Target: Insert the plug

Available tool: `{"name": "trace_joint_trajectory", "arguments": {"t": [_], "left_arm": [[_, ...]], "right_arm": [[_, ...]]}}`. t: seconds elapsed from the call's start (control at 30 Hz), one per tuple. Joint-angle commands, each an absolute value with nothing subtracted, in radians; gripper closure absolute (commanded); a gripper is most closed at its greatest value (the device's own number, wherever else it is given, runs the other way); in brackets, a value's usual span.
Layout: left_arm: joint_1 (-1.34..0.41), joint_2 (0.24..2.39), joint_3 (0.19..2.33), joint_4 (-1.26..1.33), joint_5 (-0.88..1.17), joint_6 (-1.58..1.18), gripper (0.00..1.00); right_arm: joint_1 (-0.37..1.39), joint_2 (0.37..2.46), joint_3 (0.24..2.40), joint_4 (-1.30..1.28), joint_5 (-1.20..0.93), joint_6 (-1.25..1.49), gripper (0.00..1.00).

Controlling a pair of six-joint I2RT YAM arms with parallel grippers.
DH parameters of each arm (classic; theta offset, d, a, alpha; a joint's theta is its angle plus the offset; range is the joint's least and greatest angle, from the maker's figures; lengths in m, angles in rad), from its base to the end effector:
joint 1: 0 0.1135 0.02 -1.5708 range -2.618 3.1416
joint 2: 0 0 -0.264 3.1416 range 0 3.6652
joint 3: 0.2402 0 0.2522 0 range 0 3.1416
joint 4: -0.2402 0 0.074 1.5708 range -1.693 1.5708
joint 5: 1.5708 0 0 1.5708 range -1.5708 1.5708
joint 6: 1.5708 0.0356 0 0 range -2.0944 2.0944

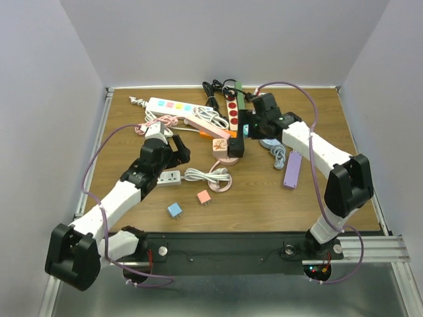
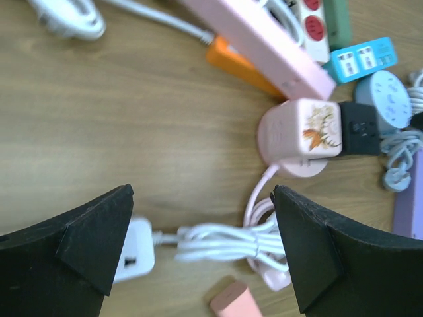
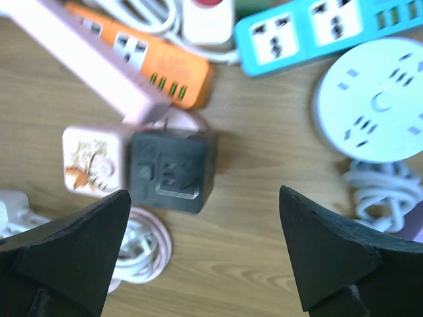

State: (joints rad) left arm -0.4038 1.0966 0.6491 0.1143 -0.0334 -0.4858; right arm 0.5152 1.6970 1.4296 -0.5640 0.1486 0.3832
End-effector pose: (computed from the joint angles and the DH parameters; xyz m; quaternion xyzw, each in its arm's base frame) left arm 0.2302 -0.0971 0.2606 -0.0431 0.8134 -0.2373 0.5294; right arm 0.3323 0.1821 0.2879 -0.0346 0.9296 0.0941 0.3546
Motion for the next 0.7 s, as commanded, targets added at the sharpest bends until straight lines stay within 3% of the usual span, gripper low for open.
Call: {"name": "trace_joint_trajectory", "arguments": {"t": [0.0,0.13,0.43,0.67], "left_arm": [[-0.468,0.991,0.603,-0.014,-0.234,-0.6,0.01],[-0.609,0.91,0.586,-0.168,-0.4,-0.747,0.01],[-0.808,0.805,0.497,-0.454,-0.504,-1.161,0.01],[-0.914,0.883,0.548,-0.63,-0.572,-1.36,0.01]], "right_arm": [[0.397,1.66,1.451,-0.454,0.034,0.345,0.02],[0.339,1.661,1.477,-0.419,-0.05,0.337,0.02],[0.308,1.648,1.422,-0.356,-0.172,0.338,0.02],[0.275,1.641,1.375,-0.327,-0.233,0.328,0.02]]}}
